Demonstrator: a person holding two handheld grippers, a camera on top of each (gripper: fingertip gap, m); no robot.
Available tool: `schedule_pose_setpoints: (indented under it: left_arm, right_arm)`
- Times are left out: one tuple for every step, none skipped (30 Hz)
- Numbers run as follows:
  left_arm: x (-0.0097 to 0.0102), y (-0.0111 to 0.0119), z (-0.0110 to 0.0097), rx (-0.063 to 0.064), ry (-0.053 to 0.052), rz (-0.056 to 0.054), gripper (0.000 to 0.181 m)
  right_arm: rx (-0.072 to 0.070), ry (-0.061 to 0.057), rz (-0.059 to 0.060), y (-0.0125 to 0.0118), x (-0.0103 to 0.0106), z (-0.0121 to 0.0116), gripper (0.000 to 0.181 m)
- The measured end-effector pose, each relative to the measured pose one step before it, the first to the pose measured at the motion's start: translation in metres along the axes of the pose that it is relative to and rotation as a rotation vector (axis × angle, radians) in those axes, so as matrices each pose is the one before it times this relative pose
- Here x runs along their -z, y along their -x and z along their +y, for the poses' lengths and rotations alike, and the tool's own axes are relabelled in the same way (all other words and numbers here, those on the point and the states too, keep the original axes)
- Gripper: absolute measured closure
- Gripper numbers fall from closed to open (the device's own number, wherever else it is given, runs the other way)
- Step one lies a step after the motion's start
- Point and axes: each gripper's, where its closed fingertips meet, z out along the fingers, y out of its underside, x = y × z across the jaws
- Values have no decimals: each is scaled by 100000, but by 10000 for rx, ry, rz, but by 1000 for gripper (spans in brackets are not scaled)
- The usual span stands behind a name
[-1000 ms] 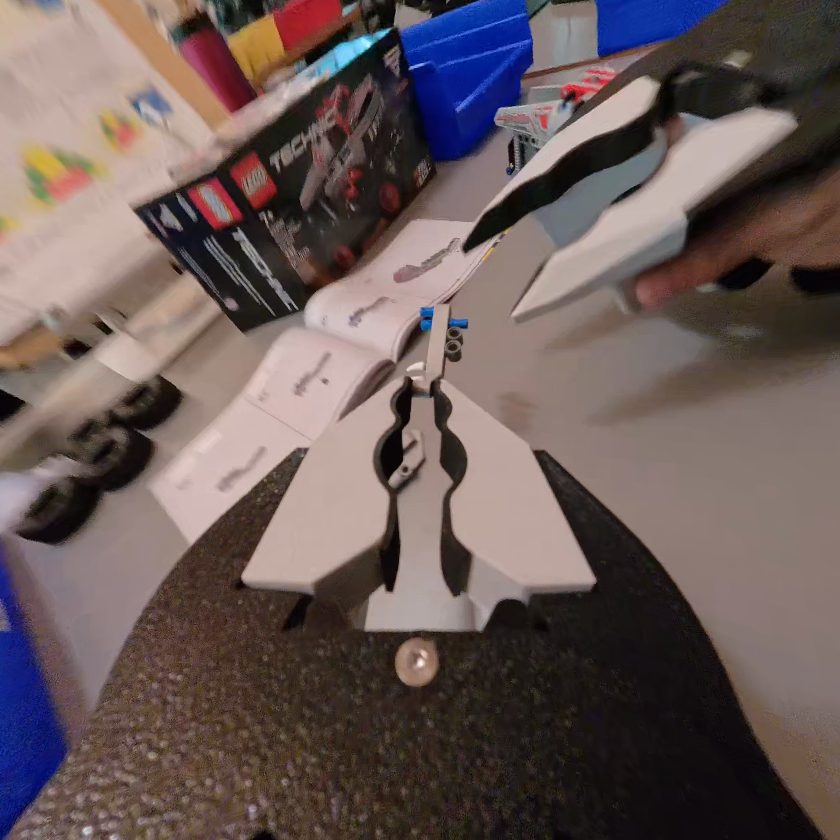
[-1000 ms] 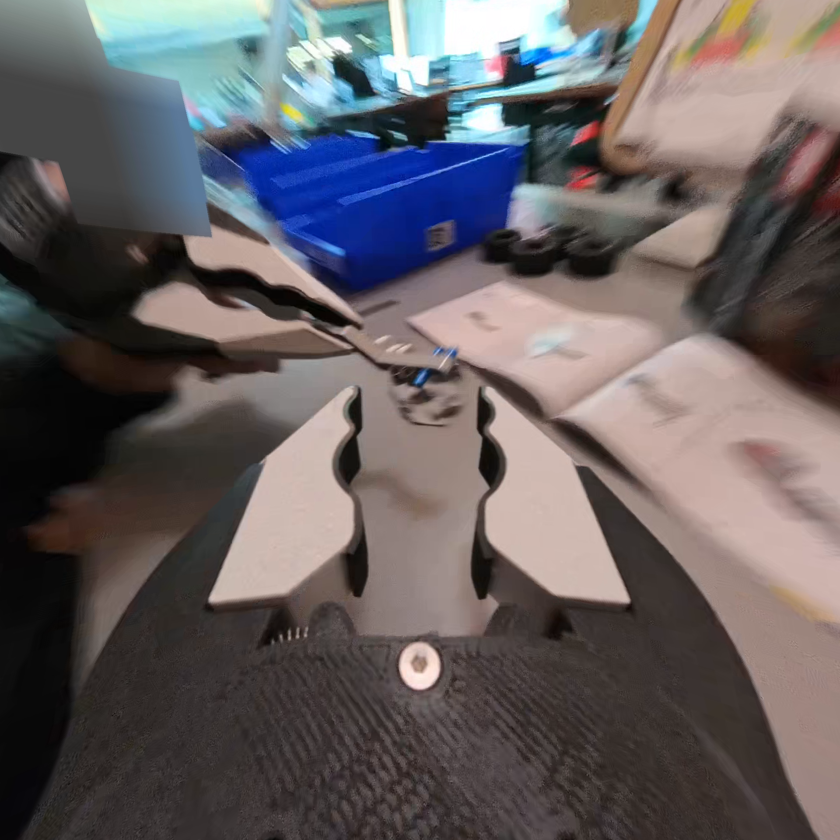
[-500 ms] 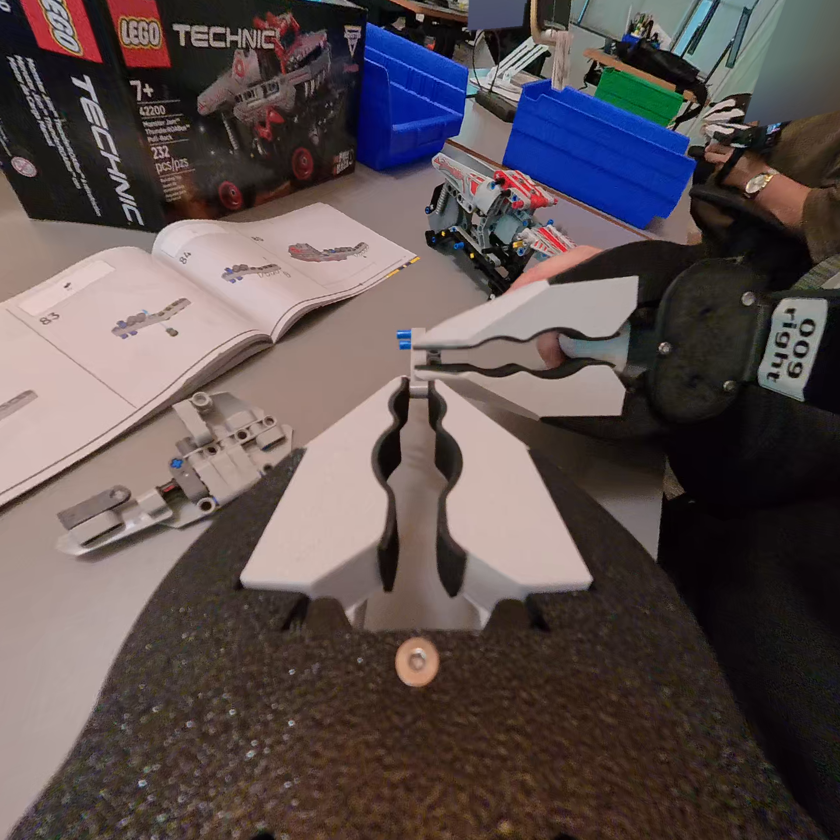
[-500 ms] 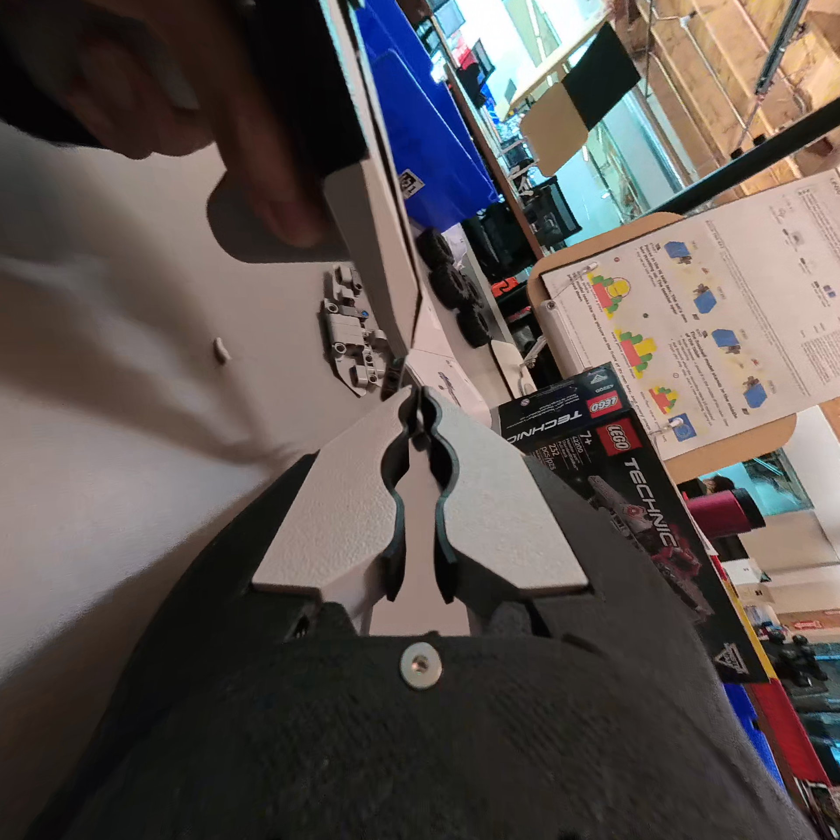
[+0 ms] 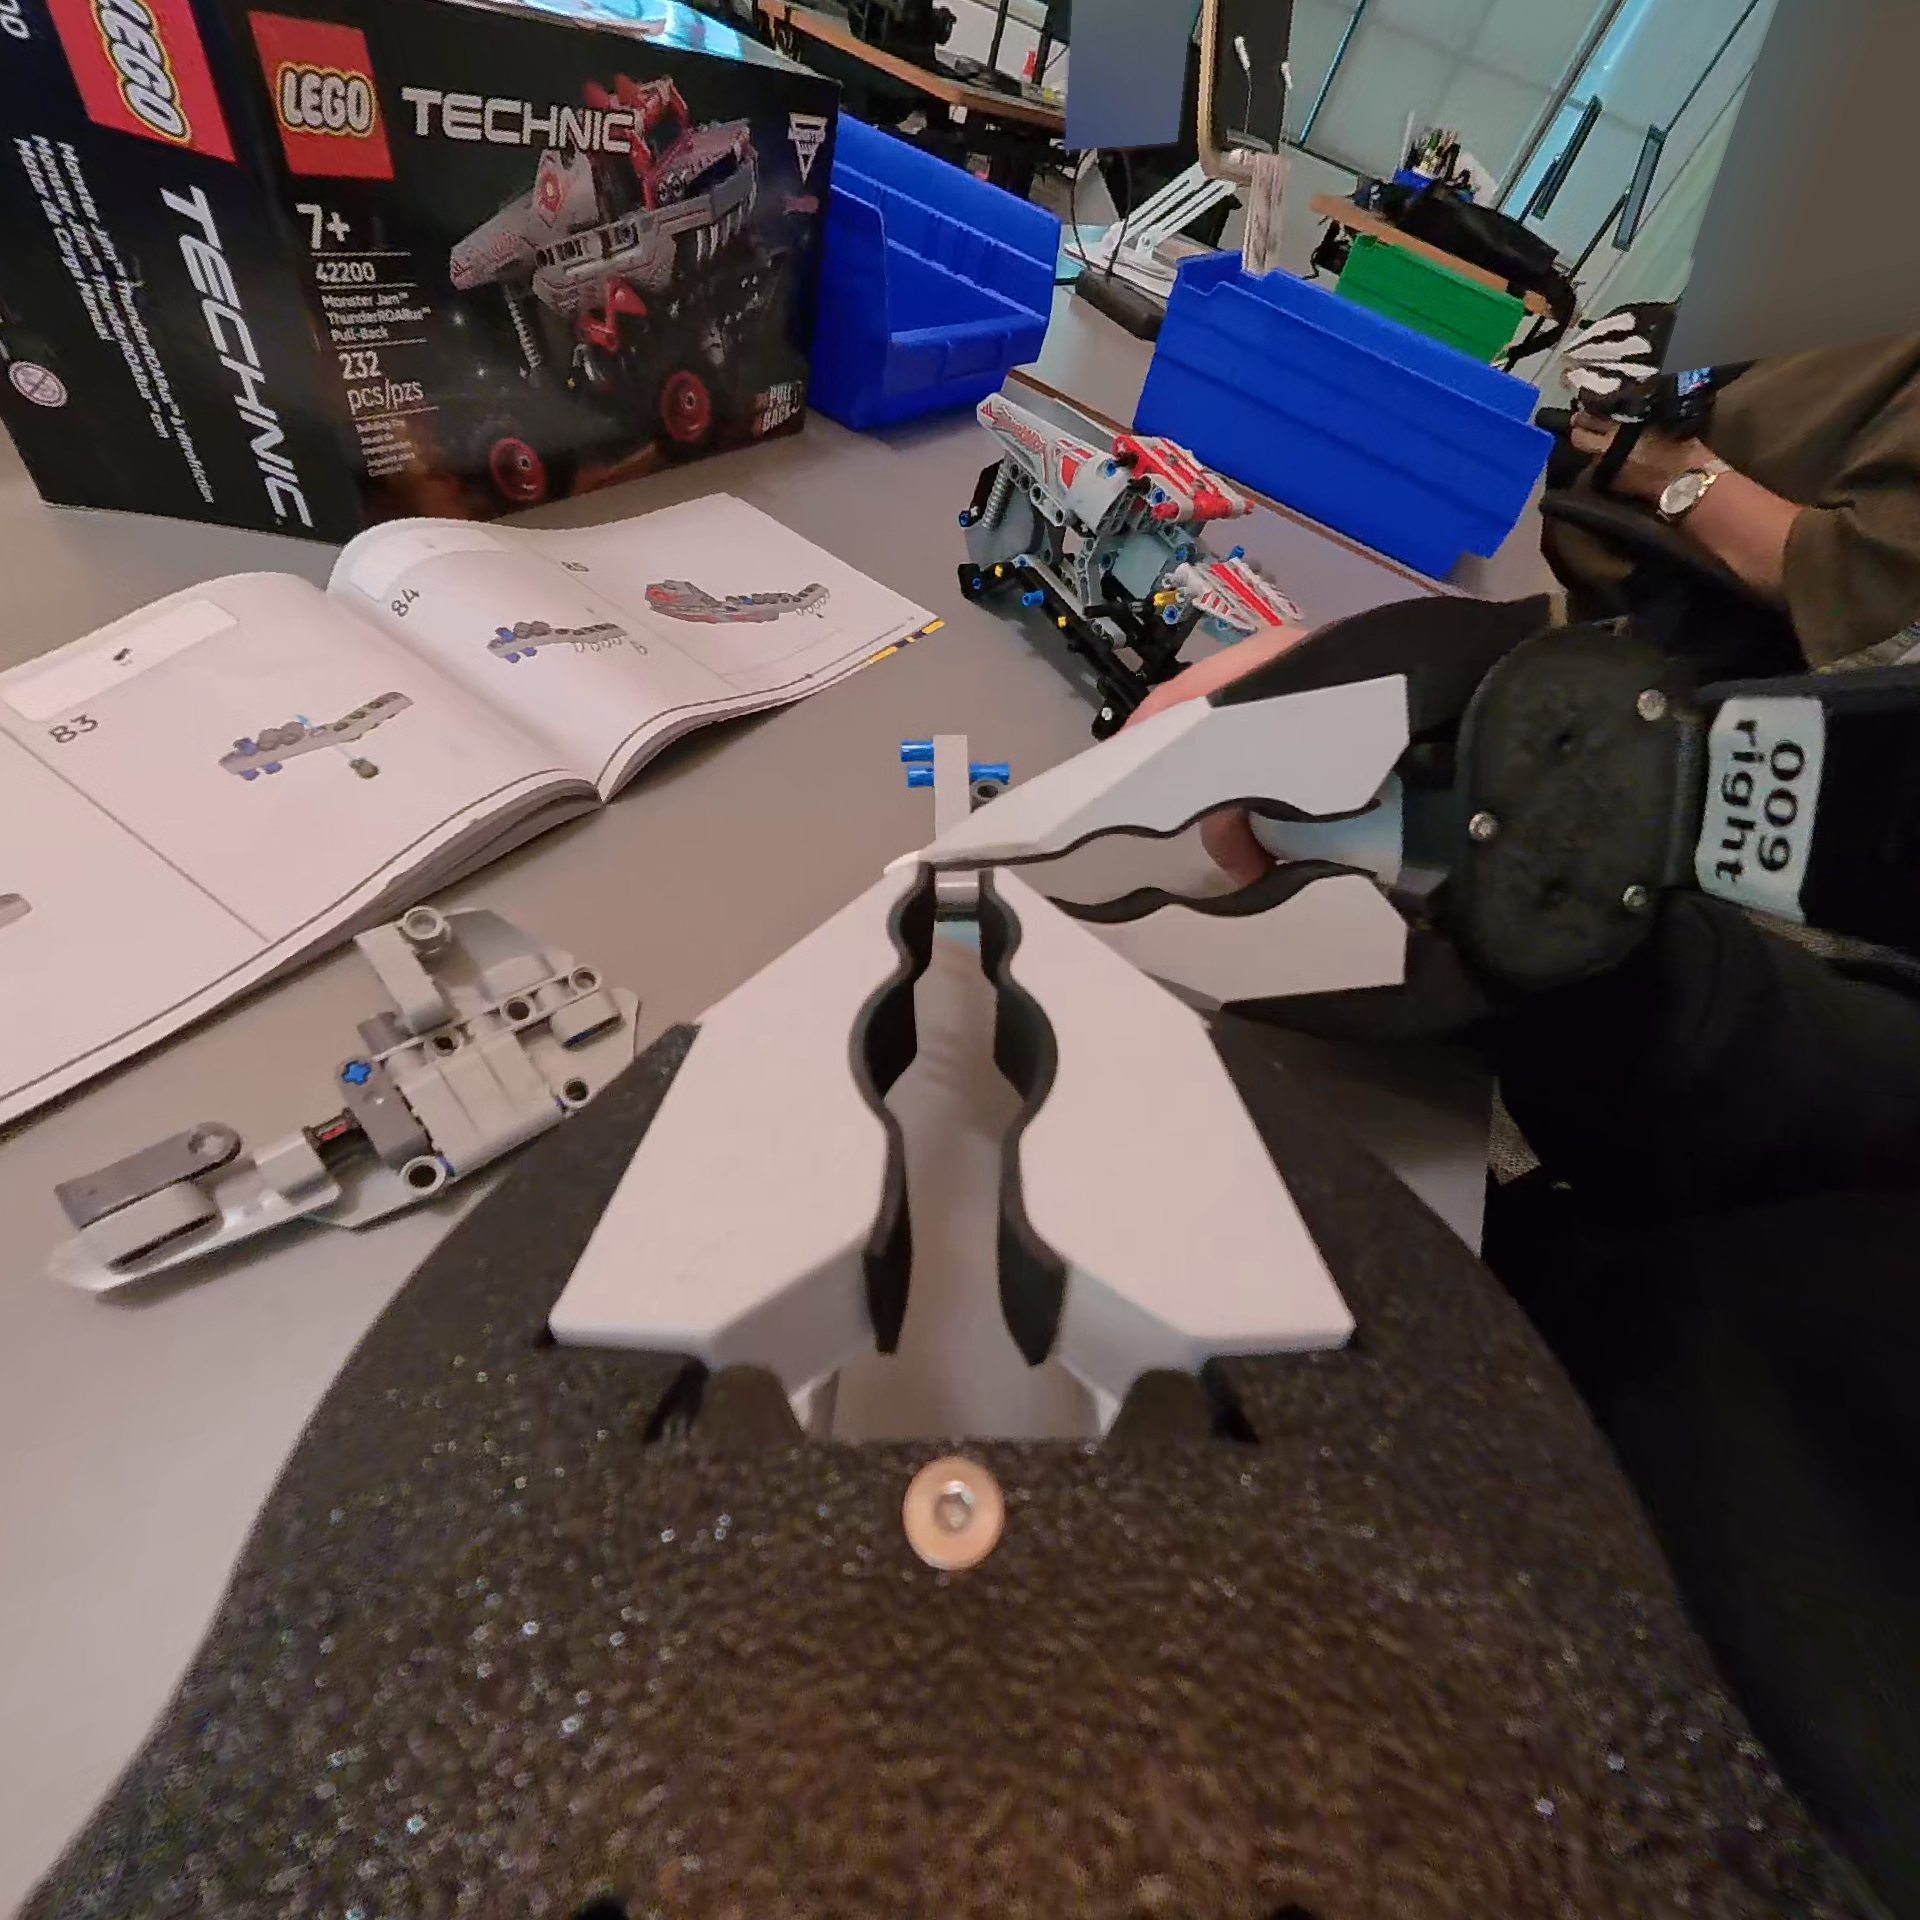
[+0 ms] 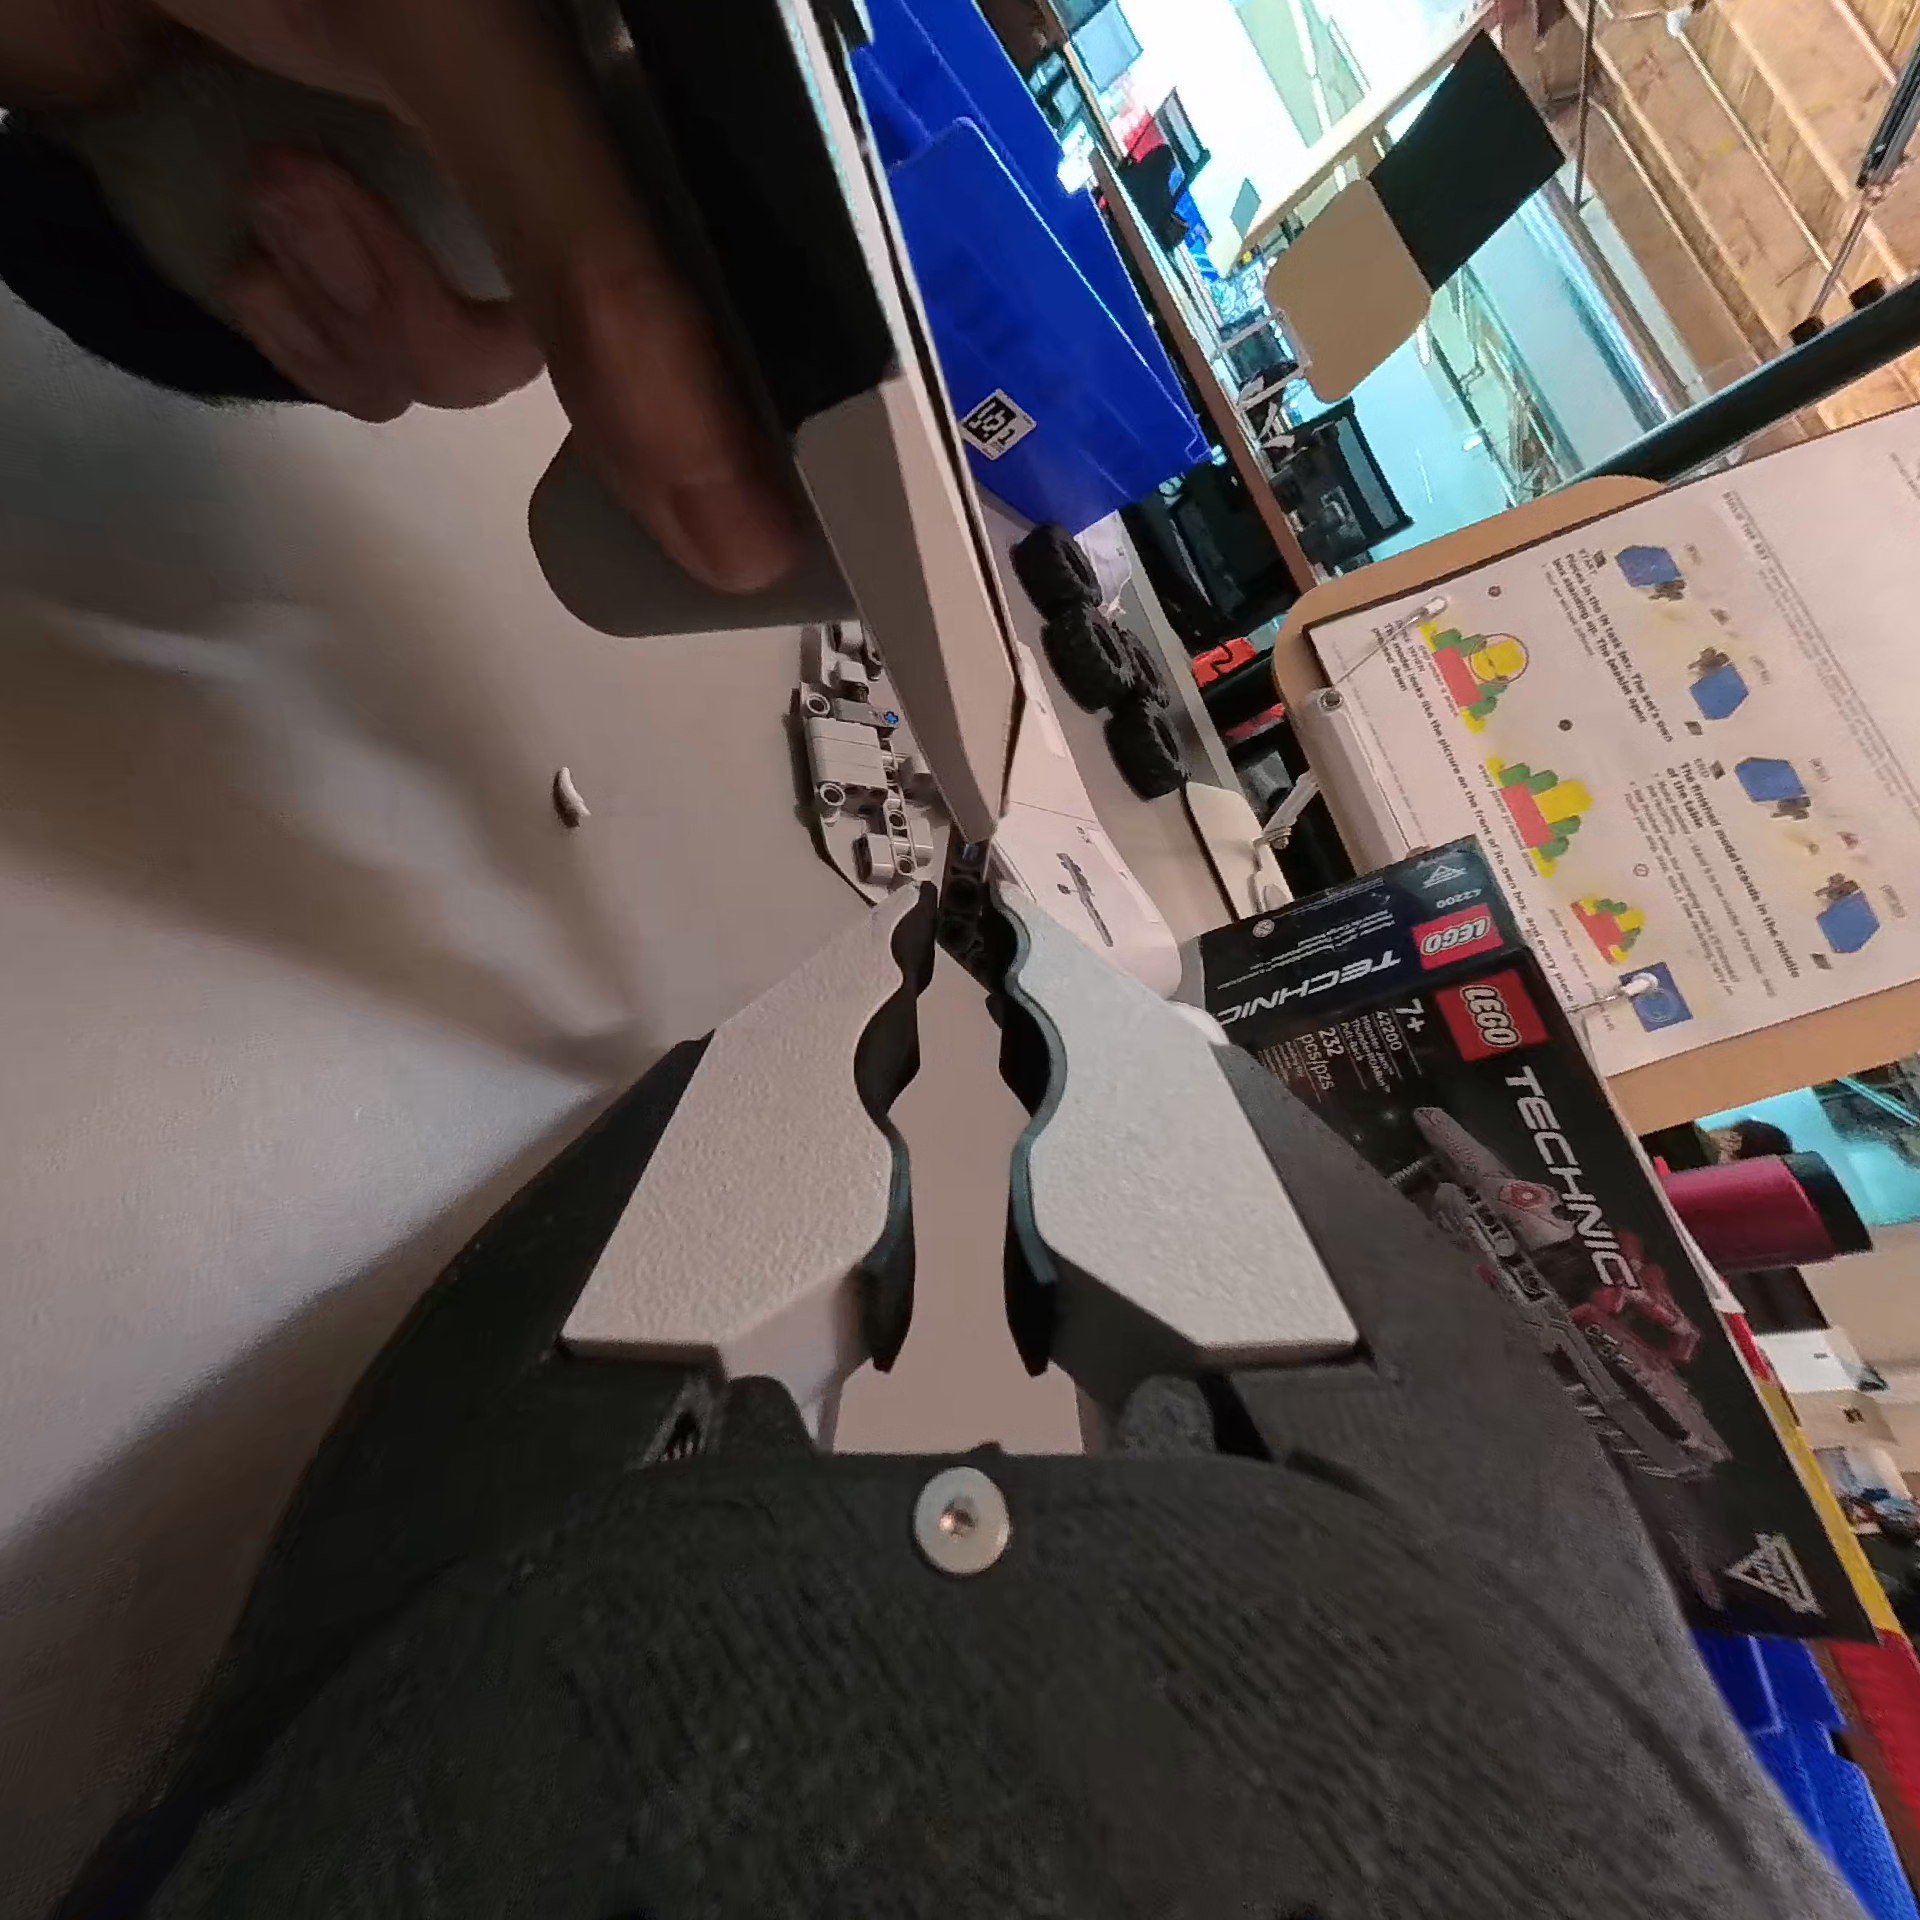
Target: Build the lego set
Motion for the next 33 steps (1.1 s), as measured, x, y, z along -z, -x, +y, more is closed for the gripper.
schedule_pose_setpoints:
  left_arm:
    - [-66, -142, -110, -71, -120, 115, 176]
    - [-1, -369, -315, -233, -257, 287, 175]
    - [98, -420, -387, -440, -237, 364, 174]
    - [220, -183, -357, -587, -144, 236, 171]
    - [325, -48, -292, -683, -56, 155, 166]
    - [393, -425, -239, -770, -24, 401, 166]
    - [357, -502, -142, -657, 31, 402, 165]
    - [274, -232, -44, -517, 95, 160, 163]
    - [147, -320, 25, -529, 124, 154, 162]
    - [30, -554, 29, -552, 106, 212, 162]
    - [-83, -310, -92, -519, 65, -29, 162]
    - [-137, -436, -295, -607, -31, -18, 163]
    - [-154, -574, -428, -619, -99, 32, 164]
    - [-141, -343, -361, -508, 2, -74, 166]
    - [-107, -110, -371, -404, 5, -171, 166]
    - [-56, -106, -353, -264, -17, -101, 168]
    - [-70, -112, -212, -89, 14, -16, 169]
    - [-71, -84, -62, 12, 47, 21, 169]
    - [-71, -215, 10, 20, 37, 119, 169]
    - [-18, 21, 30, 19, 19, -25, 169]
    - [35, 119, 39, -65, 8, -103, 171]
    - [28, 49, 54, -119, 29, -53, 172]
    - [-8, 26, 63, -71, 63, -30, 172]
    - [-34, -3, 126, -80, 134, -25, 172]
    - [-39, 48, 175, -172, 158, -87, 172]
    - [-39, -16, 183, -220, 143, -48, 172]
    - [-12, -92, 170, -154, 109, 41, 172]
    - [5, -68, 130, -16, 64, 62, 173]
    - [9, -55, 52, 105, -3, 88, 173]
    - [41, -213, 45, 193, -49, 233, 173]
    - [53, -271, 128, 311, -35, 325, 174]
    - [29, -163, 184, 422, -22, 288, 175]
    - [0, -125, 154, 408, -64, 233, 175]
  right_arm:
    - [-151, -11, -101, 30, 8, 87, 175]
    - [-191, -56, -63, -114, 84, 42, 175]
    - [-177, -243, 3, -299, 245, -144, 175]
    - [-344, -393, -154, -250, 341, -284, 175]
    - [-657, -410, -354, -180, 368, -255, 175]
    - [-779, -594, -584, 26, 466, -487, 176]
    - [-809, -766, -815, 341, 605, -776, 176]
    - [-781, -719, -529, 36, 666, -816, 176]
    - [-576, -724, -451, 70, 662, -878, 176]
    - [-523, -740, -833, 741, 521, -931, 176]
    - [-584, -424, -520, 384, 301, -516, 176]
    - [-282, -273, -263, 192, 145, -221, 175]
    - [-118, -342, -324, 429, 62, -280, 176]
    - [-147, -266, -129, 176, -15, -209, 176]
    - [-189, -208, -77, 52, -25, -149, 175]
    - [-242, -172, -286, 315, -26, -137, 175]
    - [-217, -114, -166, 150, -19, -91, 175]
    - [-100, -60, 5, -47, -33, -4, 175]
    - [-73, -24, -108, 154, -69, 45, 175]
    - [-79, 51, -58, 79, -127, 121, 175]
    - [-2, 146, 39, -36, -141, 234, 175]
    - [-14, 120, 14, -3, -121, 203, 175]
    - [-81, -29, 19, -54, -15, -24, 175]
    - [-121, 23, -5, -36, -3, 61, 175]
    - [-131, 89, -2, -59, -7, 156, 175]
    - [-83, 99, 49, -111, -5, 145, 175]
    - [-50, 130, 16, -48, -12, 168, 175]
    - [-37, 163, -39, 30, -17, 212, 175]
    - [45, 114, 4, 11, -8, 130, 175]
    - [137, 71, 40, 8, -23, 75, 175]
    - [182, 123, -51, 156, -21, 142, 175]
    - [237, 198, -50, 172, -21, 237, 175]
    - [274, 222, 20, 95, -52, 283, 175]
